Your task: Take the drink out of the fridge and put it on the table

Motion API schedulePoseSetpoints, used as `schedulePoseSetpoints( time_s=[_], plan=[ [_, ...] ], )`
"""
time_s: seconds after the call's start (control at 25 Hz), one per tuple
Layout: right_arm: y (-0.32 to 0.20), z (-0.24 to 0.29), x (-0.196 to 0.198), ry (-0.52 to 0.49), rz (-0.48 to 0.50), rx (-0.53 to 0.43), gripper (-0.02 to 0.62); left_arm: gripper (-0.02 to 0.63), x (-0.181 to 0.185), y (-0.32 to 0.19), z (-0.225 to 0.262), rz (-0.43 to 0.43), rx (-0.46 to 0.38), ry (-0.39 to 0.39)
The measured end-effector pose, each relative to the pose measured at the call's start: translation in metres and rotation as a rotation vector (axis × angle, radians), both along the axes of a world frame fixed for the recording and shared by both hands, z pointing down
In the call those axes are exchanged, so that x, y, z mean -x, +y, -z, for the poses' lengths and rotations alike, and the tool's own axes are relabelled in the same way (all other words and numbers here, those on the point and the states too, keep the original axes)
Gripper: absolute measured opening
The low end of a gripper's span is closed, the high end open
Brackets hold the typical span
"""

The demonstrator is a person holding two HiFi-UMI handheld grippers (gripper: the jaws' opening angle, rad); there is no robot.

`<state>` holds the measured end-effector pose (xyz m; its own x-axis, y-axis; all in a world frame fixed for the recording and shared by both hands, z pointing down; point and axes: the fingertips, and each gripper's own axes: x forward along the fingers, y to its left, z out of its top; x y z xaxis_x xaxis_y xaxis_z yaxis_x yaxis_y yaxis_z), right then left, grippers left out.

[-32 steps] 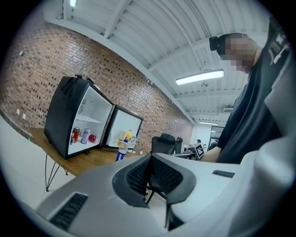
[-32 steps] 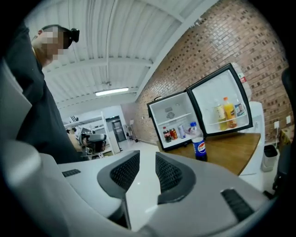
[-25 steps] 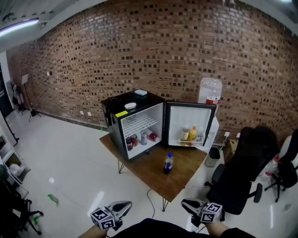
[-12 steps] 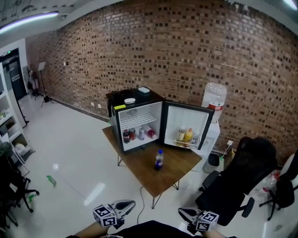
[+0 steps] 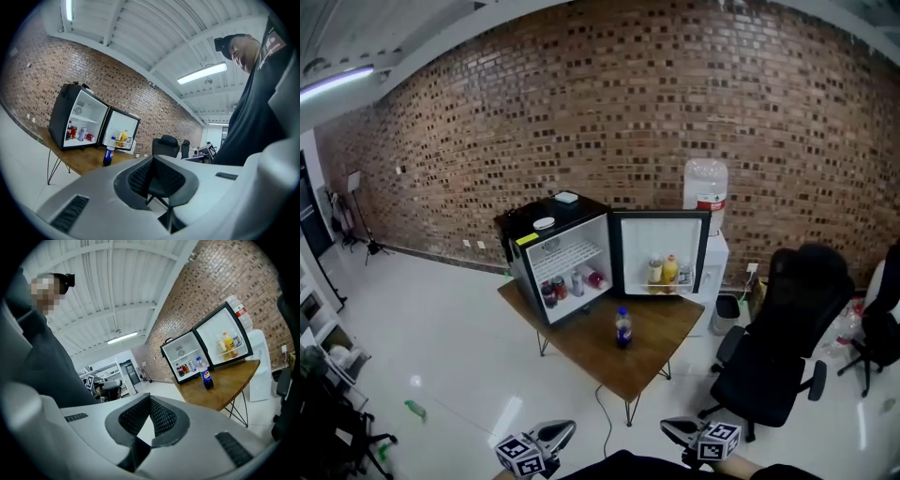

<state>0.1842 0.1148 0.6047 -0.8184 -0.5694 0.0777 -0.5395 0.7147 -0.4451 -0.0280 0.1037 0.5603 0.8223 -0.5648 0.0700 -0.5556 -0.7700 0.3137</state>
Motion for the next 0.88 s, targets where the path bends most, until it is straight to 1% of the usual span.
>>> schedulePoseSetpoints(
  time_s=[0.08, 0.2, 0.48, 0.88],
  plan=[
    [-0.001, 0.005, 0.012, -0.007, -0.007, -0.006, -0.017, -0.003, 0.008, -0.001, -0.004, -0.001, 0.004, 0.009],
    [0.001, 0.009, 0.024, 0.022, 0.002, -0.032, -0.017, -0.003, 0.012, 0.000, -0.005, -0.016, -0.007, 0.009],
    [0.002, 0.013, 0.023, 0.046, -0.005, -0.031, -0.017, -0.003, 0.014, 0.003, 0.001, -0.021, -0.029, 0.017],
    [-0.001, 0.013, 0.020, 0.072, 0.013, -0.043, -0.017, -0.003, 0.014, 0.004, 0.002, -0.011, -0.036, 0.025]
  ],
)
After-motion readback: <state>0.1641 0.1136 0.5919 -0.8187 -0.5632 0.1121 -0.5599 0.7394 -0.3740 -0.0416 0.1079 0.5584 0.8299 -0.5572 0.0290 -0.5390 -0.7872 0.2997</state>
